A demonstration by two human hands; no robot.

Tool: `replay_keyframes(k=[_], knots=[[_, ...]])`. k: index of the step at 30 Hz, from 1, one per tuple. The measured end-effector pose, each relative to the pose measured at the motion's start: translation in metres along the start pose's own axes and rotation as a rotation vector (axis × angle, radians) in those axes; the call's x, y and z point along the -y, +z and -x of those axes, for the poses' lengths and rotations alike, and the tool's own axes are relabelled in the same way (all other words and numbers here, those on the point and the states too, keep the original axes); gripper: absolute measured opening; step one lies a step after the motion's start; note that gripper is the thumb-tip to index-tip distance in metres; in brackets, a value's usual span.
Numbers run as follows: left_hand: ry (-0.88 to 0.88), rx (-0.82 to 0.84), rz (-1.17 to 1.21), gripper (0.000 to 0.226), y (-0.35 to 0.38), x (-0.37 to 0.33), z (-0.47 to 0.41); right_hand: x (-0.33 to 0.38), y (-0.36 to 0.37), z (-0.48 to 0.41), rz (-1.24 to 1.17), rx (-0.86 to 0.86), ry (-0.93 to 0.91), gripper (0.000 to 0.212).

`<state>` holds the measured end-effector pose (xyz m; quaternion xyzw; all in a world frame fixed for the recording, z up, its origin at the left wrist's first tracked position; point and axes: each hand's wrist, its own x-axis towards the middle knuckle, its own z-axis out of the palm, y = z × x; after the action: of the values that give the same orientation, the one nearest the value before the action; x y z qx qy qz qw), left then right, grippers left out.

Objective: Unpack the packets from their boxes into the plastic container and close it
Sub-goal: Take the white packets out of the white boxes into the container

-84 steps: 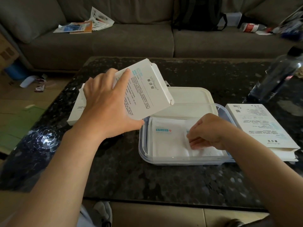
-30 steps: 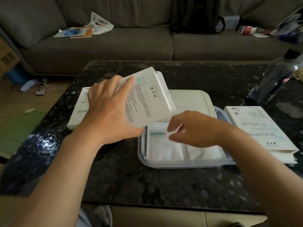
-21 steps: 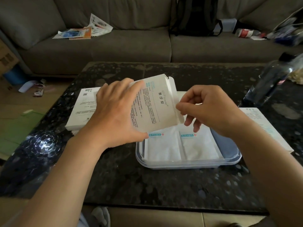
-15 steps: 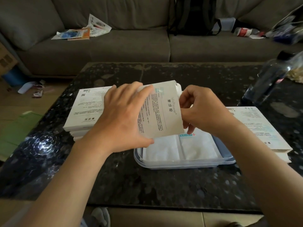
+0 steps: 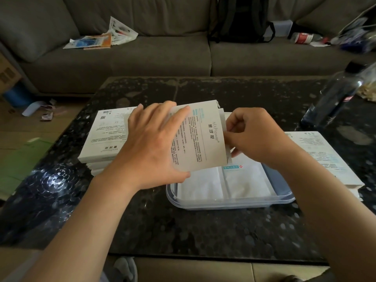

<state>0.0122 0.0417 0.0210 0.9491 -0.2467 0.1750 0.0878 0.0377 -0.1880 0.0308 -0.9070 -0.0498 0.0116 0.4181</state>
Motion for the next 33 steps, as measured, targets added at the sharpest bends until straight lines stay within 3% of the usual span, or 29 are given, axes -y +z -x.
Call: replay_keyframes(k=[6, 15, 19, 21, 23, 27, 28, 31, 33], knots=[[-0.041, 0.014, -0.002, 0.116, -0.003, 0.01, 0.001, -0.004, -0.001, -0.002, -0.164, -0.032, 0.081, 0.026], [-0.156, 0.023, -0.047, 0.122, -0.012, 0.03, 0.004, -0.018, -0.018, -0.008, -0.29, -0.23, 0.227, 0.02], [-0.232, 0.021, -0.086, 0.122, -0.015, 0.034, 0.004, -0.015, -0.03, -0.007, -0.476, -0.332, 0.243, 0.05], [-0.259, 0.018, -0.111, 0.122, -0.016, 0.035, 0.004, -0.013, -0.037, -0.005, -0.558, -0.355, 0.228, 0.041], [-0.275, 0.018, -0.124, 0.123, -0.016, 0.035, 0.005, -0.011, -0.044, -0.001, -0.618, -0.334, 0.218, 0.013], [-0.293, 0.024, -0.135, 0.125, -0.015, 0.035, 0.004, -0.012, -0.054, 0.006, -0.749, -0.176, 0.147, 0.038], [-0.296, 0.025, -0.138, 0.126, -0.015, 0.035, 0.003, -0.013, -0.056, 0.006, -0.735, -0.119, 0.094, 0.038], [-0.301, 0.027, -0.141, 0.126, -0.015, 0.035, 0.003, -0.013, -0.061, 0.009, -0.66, -0.003, -0.039, 0.013], [-0.299, 0.022, -0.14, 0.127, -0.014, 0.035, 0.003, -0.012, -0.062, 0.011, -0.565, 0.033, -0.065, 0.024]])
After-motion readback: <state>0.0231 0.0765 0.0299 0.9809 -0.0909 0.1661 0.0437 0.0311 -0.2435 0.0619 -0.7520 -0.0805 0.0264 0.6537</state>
